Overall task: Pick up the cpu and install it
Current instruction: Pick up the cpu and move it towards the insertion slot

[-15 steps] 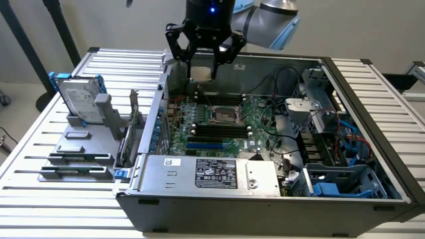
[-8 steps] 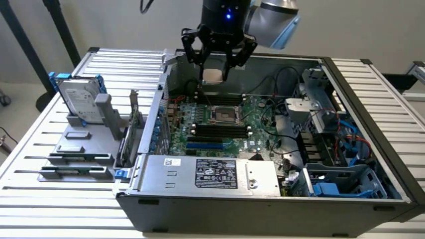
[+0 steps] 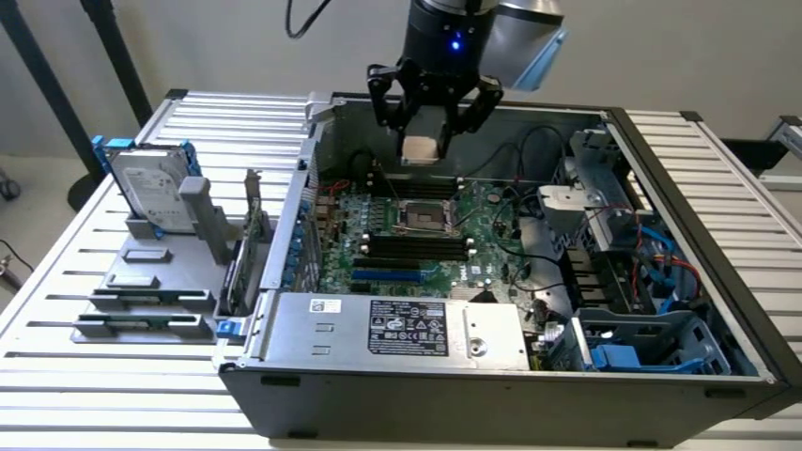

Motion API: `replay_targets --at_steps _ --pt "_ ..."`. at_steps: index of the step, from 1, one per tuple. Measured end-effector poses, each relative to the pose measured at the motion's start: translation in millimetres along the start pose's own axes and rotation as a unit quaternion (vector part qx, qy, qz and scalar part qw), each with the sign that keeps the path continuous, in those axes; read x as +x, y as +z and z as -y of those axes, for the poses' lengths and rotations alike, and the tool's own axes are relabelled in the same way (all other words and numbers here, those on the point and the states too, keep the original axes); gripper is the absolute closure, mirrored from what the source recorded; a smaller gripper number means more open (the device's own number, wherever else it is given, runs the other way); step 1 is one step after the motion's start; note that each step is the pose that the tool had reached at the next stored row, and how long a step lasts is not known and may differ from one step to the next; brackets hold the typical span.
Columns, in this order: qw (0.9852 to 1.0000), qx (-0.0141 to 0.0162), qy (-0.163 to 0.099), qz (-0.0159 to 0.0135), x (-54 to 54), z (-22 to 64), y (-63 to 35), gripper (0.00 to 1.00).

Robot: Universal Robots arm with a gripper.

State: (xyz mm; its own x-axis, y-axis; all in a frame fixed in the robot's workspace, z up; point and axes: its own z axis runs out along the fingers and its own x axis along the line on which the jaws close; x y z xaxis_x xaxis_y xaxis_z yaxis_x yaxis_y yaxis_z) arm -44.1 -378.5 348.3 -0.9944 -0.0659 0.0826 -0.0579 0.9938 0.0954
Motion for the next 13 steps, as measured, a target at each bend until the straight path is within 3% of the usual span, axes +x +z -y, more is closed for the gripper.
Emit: replay_targets --at_steps 6,13 --pt "1.0000 -0.0001 0.001 0.0001 -10.8 -7.4 10.8 0.45" --pt "0.9998 -0.0015 0.017 0.0016 -18.3 -8.0 22.8 0.45"
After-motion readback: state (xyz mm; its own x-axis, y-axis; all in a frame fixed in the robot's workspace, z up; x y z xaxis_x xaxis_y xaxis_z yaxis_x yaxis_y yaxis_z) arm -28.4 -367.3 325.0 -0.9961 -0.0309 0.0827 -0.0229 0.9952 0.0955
